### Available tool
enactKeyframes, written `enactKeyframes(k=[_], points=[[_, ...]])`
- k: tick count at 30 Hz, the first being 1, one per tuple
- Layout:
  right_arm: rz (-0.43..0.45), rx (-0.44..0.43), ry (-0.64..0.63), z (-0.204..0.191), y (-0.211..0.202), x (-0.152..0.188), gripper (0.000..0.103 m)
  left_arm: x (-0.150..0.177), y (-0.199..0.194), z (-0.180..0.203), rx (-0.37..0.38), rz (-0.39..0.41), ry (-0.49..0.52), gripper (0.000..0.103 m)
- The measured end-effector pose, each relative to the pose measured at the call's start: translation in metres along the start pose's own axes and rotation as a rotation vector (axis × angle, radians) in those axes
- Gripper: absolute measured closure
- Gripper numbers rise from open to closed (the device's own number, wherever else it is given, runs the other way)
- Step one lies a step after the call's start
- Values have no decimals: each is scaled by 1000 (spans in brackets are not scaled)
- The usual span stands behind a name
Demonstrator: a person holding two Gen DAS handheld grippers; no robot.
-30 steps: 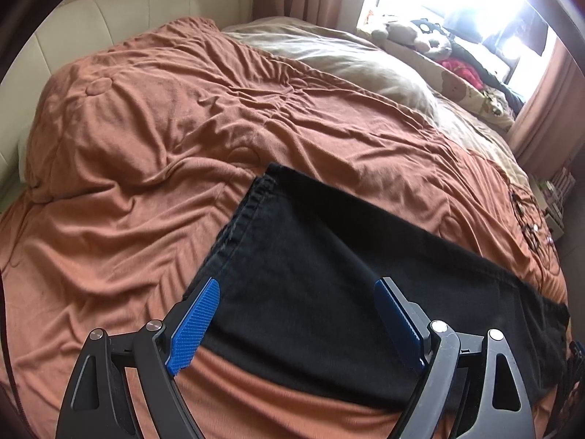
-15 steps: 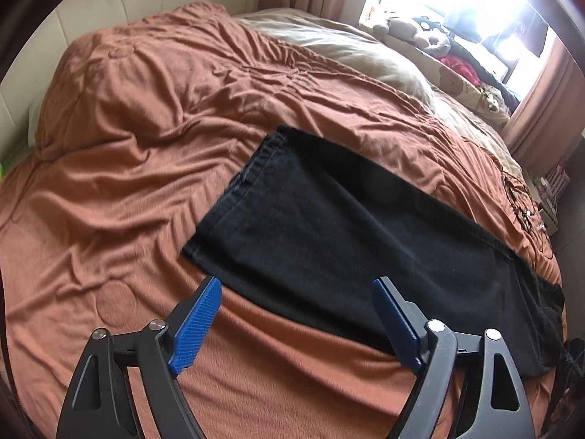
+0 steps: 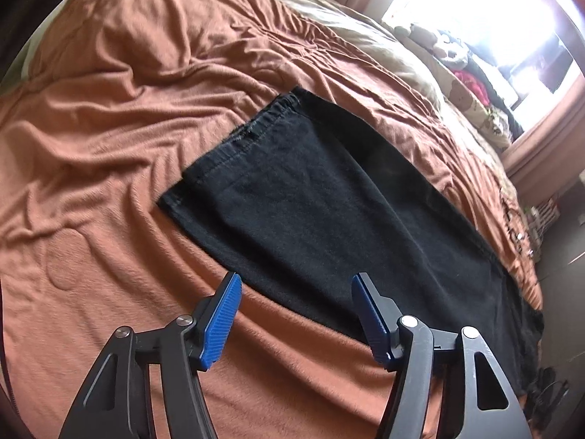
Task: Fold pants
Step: 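Move both grippers back over the folded pants toward the waistband and hem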
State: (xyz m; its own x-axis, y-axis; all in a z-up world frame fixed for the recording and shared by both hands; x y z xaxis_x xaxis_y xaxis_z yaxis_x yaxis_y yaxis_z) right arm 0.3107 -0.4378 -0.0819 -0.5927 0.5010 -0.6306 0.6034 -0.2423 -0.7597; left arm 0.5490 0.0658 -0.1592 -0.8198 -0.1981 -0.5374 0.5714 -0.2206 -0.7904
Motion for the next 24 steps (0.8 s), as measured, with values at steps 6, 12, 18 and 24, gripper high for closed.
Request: enactKeyframes(k=[6, 12, 18, 24], points=[[-34, -19, 88, 26, 19, 3, 34, -2, 11, -11, 39, 2, -104, 44], [-35, -40, 172, 50, 30, 4, 29, -4, 22, -23, 54, 1, -165, 54], [-42, -98, 233, 58, 33, 3, 29, -2, 39, -36, 55, -20, -214, 56], [-54, -123, 286, 66, 33, 0, 29, -11, 51, -48, -20, -9, -226, 101]])
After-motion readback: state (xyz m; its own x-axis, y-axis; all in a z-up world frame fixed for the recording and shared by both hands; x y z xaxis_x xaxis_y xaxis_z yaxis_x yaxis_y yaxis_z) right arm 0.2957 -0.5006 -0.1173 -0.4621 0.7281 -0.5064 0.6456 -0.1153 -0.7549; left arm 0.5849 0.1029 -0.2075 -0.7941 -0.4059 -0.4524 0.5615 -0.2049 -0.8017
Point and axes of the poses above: each gripper's, at about its wrist camera, not at the fingertips, and y roughly the way its jaws point, z to its right, x to its underside, the point moved 7 cm from there along y, roughly the way its jaws point, and after that the axes turned 11 degrees about y, right-handed, at the moved point
